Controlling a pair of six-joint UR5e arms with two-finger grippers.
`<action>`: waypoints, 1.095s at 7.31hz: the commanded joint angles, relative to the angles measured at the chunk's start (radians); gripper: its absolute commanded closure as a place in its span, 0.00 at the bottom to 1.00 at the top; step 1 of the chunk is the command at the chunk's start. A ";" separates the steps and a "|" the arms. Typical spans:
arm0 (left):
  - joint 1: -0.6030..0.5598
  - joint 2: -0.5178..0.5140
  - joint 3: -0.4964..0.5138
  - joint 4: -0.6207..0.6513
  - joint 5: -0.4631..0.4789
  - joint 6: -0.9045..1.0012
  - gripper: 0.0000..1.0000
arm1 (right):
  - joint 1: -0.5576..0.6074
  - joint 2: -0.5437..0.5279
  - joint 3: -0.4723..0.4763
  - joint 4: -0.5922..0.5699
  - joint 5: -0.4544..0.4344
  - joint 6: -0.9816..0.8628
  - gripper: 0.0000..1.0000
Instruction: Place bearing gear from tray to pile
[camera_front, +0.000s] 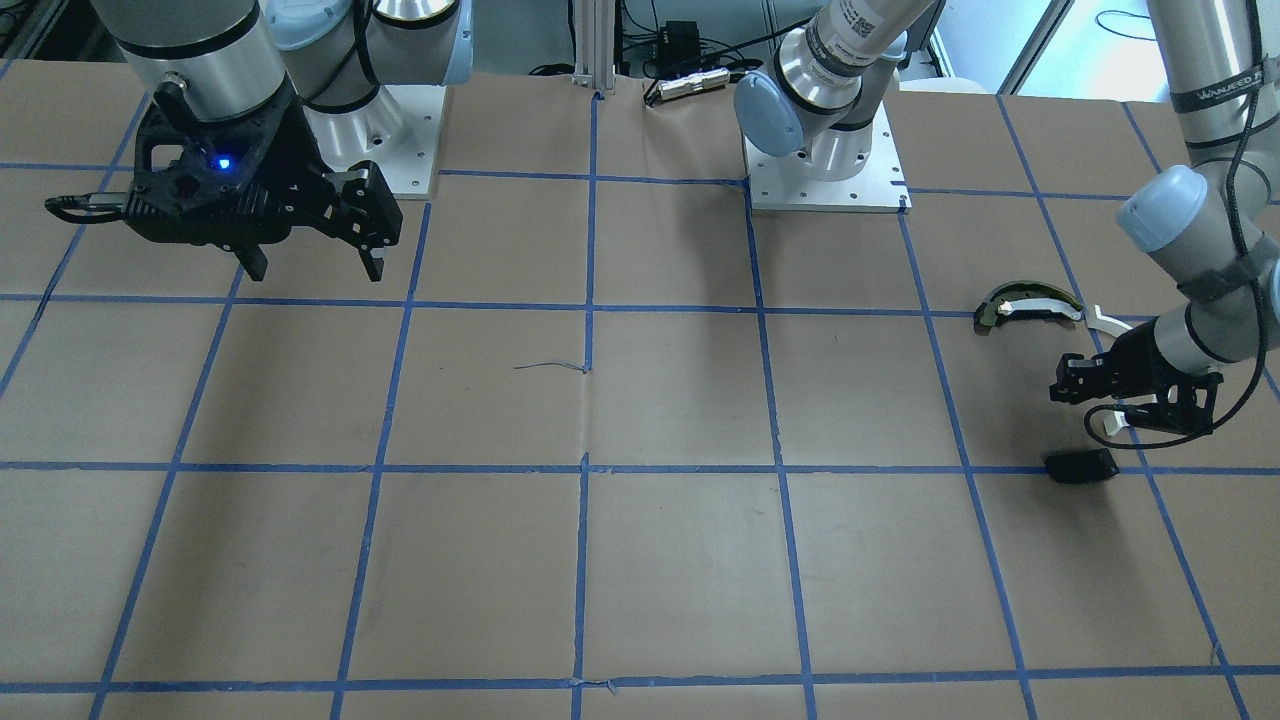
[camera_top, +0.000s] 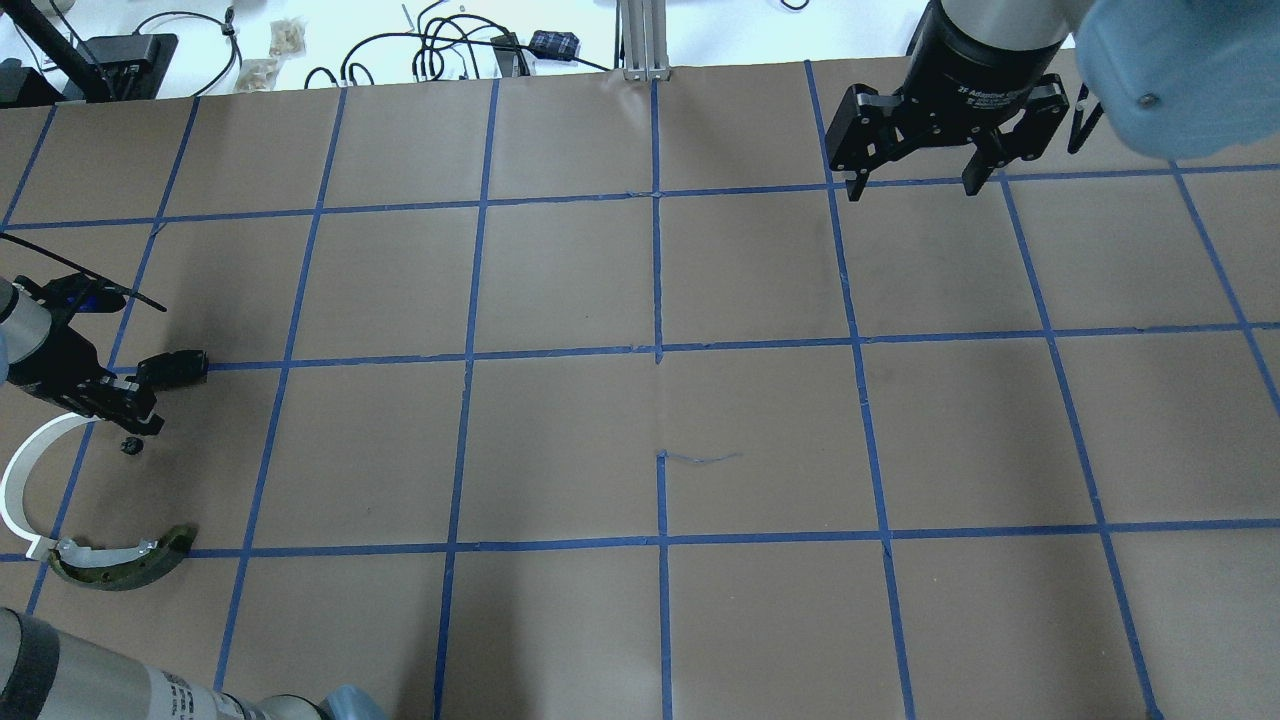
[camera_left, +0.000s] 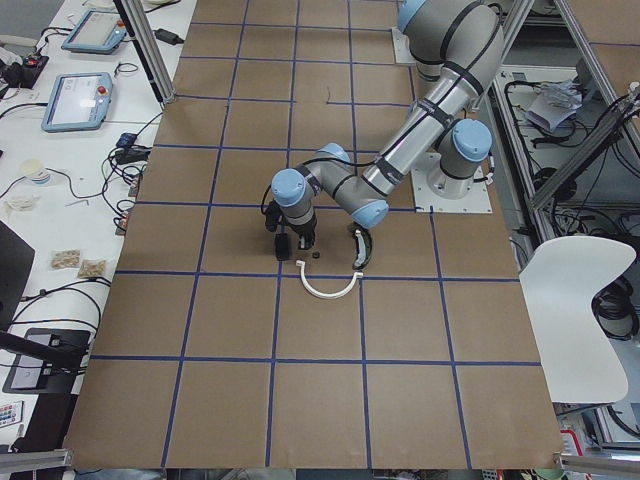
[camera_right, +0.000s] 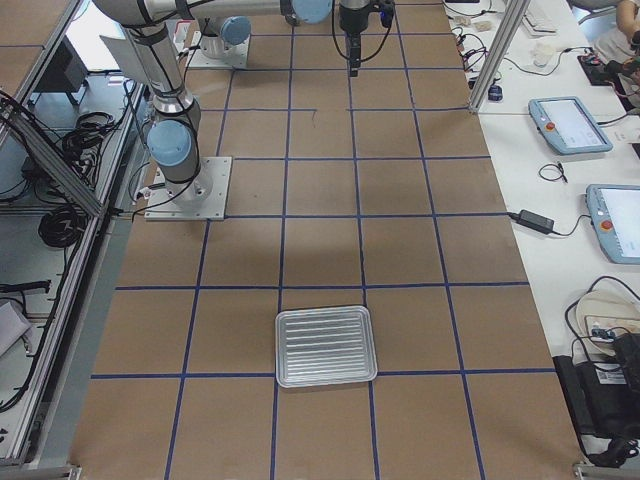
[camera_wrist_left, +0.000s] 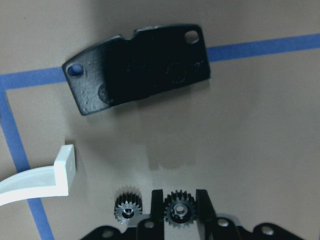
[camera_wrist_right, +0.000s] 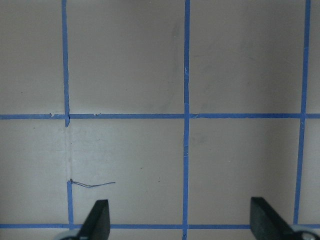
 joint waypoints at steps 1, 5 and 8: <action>0.003 0.012 0.008 -0.059 0.006 -0.013 0.00 | 0.001 -0.002 0.000 0.001 0.000 0.000 0.00; -0.053 0.093 0.227 -0.275 -0.059 -0.122 0.00 | 0.004 -0.004 -0.001 0.000 0.003 0.004 0.00; -0.295 0.199 0.333 -0.388 -0.028 -0.239 0.00 | 0.004 -0.002 -0.001 -0.002 0.004 0.006 0.00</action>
